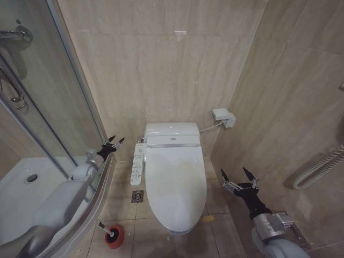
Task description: Open the toilet lid, clean the toilet bowl with a toilet brush, close the toilet lid, and flush.
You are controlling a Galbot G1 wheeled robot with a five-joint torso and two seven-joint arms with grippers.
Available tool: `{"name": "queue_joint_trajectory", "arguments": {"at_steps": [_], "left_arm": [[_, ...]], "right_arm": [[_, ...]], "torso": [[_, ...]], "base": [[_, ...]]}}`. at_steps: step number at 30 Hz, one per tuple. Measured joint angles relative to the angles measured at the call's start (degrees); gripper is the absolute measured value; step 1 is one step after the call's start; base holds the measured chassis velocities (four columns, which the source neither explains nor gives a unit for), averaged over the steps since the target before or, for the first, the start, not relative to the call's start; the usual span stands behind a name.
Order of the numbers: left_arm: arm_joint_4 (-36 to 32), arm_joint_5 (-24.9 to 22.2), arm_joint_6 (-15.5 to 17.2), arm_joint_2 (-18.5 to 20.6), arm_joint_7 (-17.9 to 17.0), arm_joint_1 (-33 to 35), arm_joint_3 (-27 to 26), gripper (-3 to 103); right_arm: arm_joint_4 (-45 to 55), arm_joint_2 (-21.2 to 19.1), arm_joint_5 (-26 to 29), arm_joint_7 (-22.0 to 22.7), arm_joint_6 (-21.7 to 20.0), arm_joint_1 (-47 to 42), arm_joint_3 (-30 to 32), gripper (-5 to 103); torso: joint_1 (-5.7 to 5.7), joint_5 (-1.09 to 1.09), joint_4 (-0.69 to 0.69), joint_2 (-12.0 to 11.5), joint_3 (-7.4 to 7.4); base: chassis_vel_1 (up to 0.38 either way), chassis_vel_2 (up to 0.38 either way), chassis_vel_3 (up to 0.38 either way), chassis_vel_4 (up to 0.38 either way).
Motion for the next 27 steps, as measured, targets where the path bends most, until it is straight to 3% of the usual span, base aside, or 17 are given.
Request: {"name": "queue_joint_trajectory", "arguments": {"at_steps": [3, 4, 11, 12, 18, 19, 26, 27], "left_arm": [[1.6, 0.4, -0.6, -1.0, 0.6, -1.2, 0.4, 66], [2.4, 0.7, -0.9, -1.4, 1.0, -1.8, 0.5, 61], [4.8, 1.4, -2.0, -2.8, 1.9, -3.1, 0.9, 61], [5.0, 1.5, -2.2, -2.9, 1.9, -3.1, 0.8, 34], [5.0, 1.7, -2.8, -2.9, 2.4, -2.6, 0.3, 34], [5.0, 1.7, -2.9, -2.8, 2.5, -2.5, 0.3, 8], [4.6, 1.7, -3.2, -2.6, 3.1, -1.9, -0.2, 8], [4.5, 1.7, -3.2, -2.6, 3.2, -1.7, -0.2, 0]], "right_arm": [[0.0, 0.0, 0.0, 0.0, 0.0, 0.0, 0.0, 100], [0.0, 0.0, 0.0, 0.0, 0.0, 0.0, 0.0, 100], [0.0, 0.0, 0.0, 0.0, 0.0, 0.0, 0.0, 100], [0.0, 0.0, 0.0, 0.0, 0.0, 0.0, 0.0, 100], [0.0, 0.0, 0.0, 0.0, 0.0, 0.0, 0.0, 100], [0.0, 0.0, 0.0, 0.0, 0.0, 0.0, 0.0, 100], [0.0, 0.0, 0.0, 0.0, 0.0, 0.0, 0.0, 100], [0.0, 0.0, 0.0, 0.0, 0.0, 0.0, 0.0, 100]], "torso": [[0.00, 0.01, 0.00, 0.0, -0.01], [0.00, 0.01, 0.00, 0.0, -0.01], [-0.01, 0.00, 0.00, 0.0, -0.01], [-0.01, 0.01, 0.00, 0.0, -0.01], [-0.01, 0.00, 0.00, 0.0, -0.01], [-0.01, 0.00, 0.01, 0.0, -0.01], [-0.01, 0.00, 0.00, 0.0, -0.01], [-0.01, 0.00, 0.00, 0.0, -0.01]], "base": [[0.000, 0.000, 0.000, 0.000], [0.000, 0.000, 0.000, 0.000], [0.000, 0.000, 0.000, 0.000], [0.000, 0.000, 0.000, 0.000], [0.000, 0.000, 0.000, 0.000], [0.000, 0.000, 0.000, 0.000], [0.000, 0.000, 0.000, 0.000], [0.000, 0.000, 0.000, 0.000]]}}
